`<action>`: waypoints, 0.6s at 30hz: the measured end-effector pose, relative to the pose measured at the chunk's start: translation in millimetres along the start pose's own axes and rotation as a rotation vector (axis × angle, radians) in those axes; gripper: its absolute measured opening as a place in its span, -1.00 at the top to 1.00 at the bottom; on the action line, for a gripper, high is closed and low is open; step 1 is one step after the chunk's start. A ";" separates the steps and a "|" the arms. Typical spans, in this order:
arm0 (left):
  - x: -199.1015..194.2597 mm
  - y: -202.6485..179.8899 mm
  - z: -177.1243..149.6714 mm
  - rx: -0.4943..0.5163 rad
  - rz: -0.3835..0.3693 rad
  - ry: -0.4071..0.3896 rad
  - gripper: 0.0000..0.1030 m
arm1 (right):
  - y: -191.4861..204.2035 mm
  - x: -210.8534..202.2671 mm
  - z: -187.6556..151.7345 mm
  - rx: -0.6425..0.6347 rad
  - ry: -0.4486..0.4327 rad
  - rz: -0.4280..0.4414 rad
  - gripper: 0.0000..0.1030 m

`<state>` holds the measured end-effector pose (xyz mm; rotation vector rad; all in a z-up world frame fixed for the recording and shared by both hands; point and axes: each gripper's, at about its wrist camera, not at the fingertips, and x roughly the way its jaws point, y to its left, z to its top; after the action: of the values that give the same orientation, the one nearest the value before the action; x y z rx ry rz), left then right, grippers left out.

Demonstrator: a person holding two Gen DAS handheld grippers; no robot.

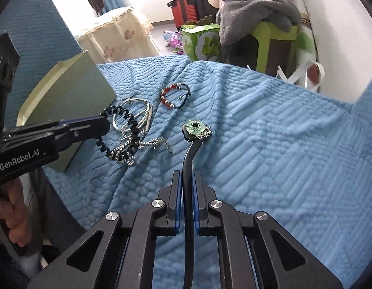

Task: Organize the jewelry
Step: 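Pull apart the tangled bead bracelet with the left tool while the right tool drags the green flower pendant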

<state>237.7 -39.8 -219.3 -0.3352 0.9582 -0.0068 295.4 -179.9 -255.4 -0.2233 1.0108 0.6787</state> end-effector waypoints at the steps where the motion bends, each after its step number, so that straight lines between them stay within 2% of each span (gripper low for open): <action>1: -1.9 -0.3 -4.4 -0.001 -0.001 0.002 0.83 | 2.5 -0.4 -2.6 0.002 0.005 -0.004 0.88; 10: -0.5 2.5 -41.9 -0.037 -0.010 0.055 0.83 | 19.9 -2.8 -30.8 0.048 0.058 -0.011 0.87; 18: 2.8 13.8 -50.3 -0.069 -0.044 0.094 0.79 | 17.5 7.8 -36.5 0.060 0.100 -0.024 0.84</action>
<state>197.0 -41.0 -252.0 -0.4225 1.0455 -0.0297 261.6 -180.2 -279.0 -0.2185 1.1207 0.6197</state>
